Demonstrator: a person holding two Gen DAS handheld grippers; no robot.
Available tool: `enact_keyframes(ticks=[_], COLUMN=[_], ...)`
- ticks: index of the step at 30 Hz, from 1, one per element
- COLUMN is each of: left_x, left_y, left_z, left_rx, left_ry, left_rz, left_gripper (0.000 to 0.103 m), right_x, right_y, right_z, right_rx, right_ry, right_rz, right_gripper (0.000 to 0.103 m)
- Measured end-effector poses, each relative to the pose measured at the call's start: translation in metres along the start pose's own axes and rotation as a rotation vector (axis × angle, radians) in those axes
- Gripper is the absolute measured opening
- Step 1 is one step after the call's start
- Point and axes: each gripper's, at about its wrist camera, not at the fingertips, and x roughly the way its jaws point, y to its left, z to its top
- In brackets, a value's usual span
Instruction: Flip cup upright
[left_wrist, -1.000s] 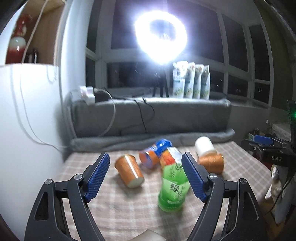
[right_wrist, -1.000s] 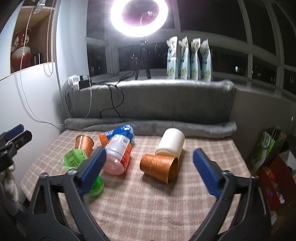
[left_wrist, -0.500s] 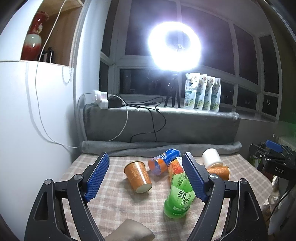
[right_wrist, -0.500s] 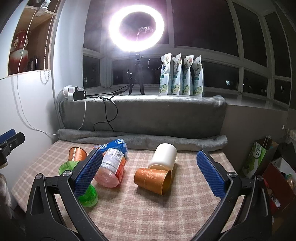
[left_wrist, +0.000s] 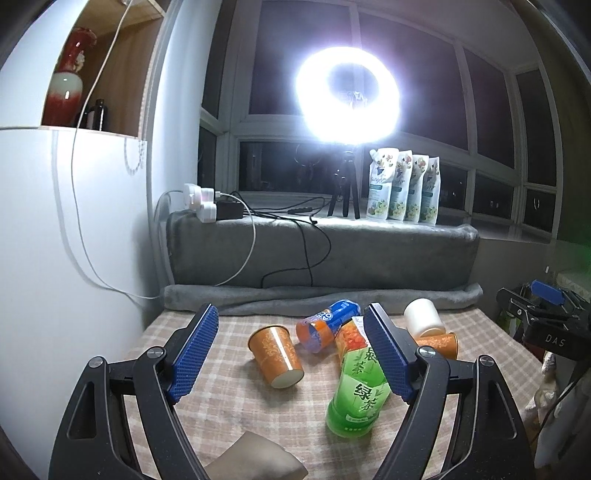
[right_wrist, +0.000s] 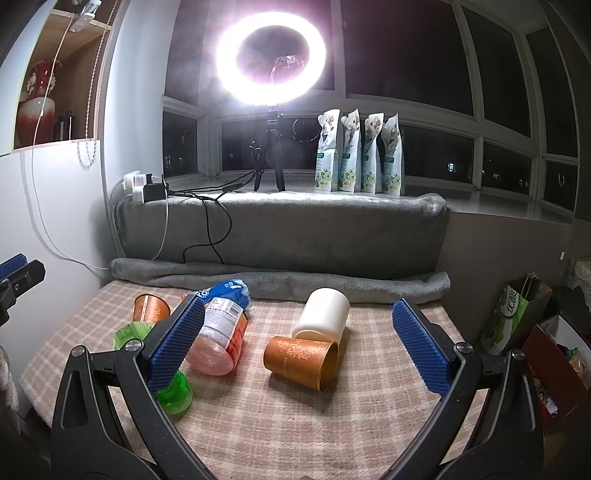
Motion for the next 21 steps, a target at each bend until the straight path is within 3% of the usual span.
enact_keyframes(ticks=[21], left_x=[-0.0005], left_y=[0.0017], left_z=[0.0011], left_rx=[-0.003], left_ry=[-0.006], left_rz=[-0.005], left_gripper=[0.081], right_x=[0.0012], right_y=[-0.0001], right_z=[-0.0013], right_rx=[-0.005], right_ry=[0.006], right_rz=[0.001], right_gripper=[0.103])
